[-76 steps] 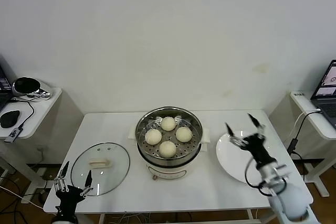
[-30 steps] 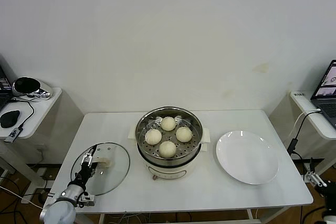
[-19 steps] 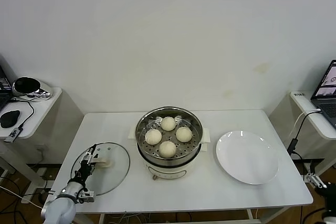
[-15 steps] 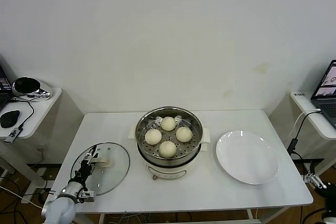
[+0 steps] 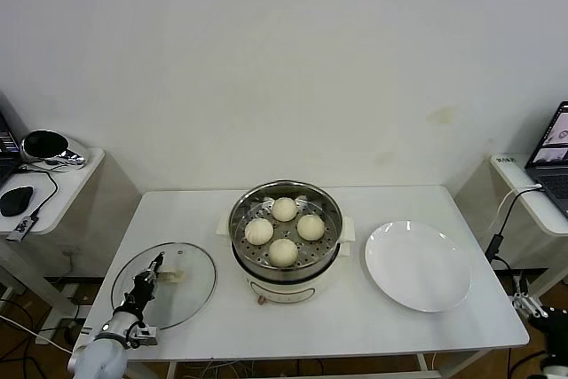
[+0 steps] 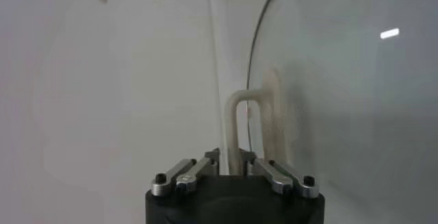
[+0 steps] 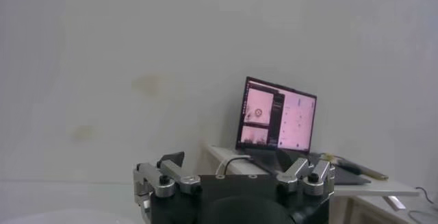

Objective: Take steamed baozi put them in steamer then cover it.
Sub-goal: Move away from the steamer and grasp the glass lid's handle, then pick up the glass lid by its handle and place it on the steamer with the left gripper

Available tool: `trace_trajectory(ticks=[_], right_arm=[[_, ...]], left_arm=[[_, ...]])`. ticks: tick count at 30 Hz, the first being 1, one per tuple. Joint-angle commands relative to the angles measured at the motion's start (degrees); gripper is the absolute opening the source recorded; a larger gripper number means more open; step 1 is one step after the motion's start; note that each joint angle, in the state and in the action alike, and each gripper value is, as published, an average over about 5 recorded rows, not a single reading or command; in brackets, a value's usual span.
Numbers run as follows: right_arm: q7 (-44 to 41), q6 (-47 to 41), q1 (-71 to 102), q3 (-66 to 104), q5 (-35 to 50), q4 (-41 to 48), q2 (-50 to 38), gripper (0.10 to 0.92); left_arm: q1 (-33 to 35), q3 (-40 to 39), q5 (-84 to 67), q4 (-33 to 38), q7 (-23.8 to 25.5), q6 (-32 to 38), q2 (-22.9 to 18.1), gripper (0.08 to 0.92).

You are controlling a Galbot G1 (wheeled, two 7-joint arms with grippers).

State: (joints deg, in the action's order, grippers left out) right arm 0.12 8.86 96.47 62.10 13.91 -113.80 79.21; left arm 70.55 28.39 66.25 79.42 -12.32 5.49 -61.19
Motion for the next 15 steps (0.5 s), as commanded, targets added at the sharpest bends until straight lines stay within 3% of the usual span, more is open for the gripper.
trace_trajectory(ticks=[1,9,15], right_arm=[[-0.23,0.2,-0.13,-0.53,-0.52,-0.13,-0.27,0.823],[-0.63,0.61,-0.16,-1.99,-1.27,-1.05,-0.21,0.823],[-1.38,1.3,0.0,-2.78,-3.16,-1.43,0.03,0.823]], left_arm=[[7.15,3.52,-4.59,12.26,-0.54,-4.91,2.86,0.15],[11.17,9.93,-13.11,26.24,7.02,-10.83,8.46,0.15],[10.81,9.6,-19.97,35.65,12.43,-15.93,13.31,0.15]])
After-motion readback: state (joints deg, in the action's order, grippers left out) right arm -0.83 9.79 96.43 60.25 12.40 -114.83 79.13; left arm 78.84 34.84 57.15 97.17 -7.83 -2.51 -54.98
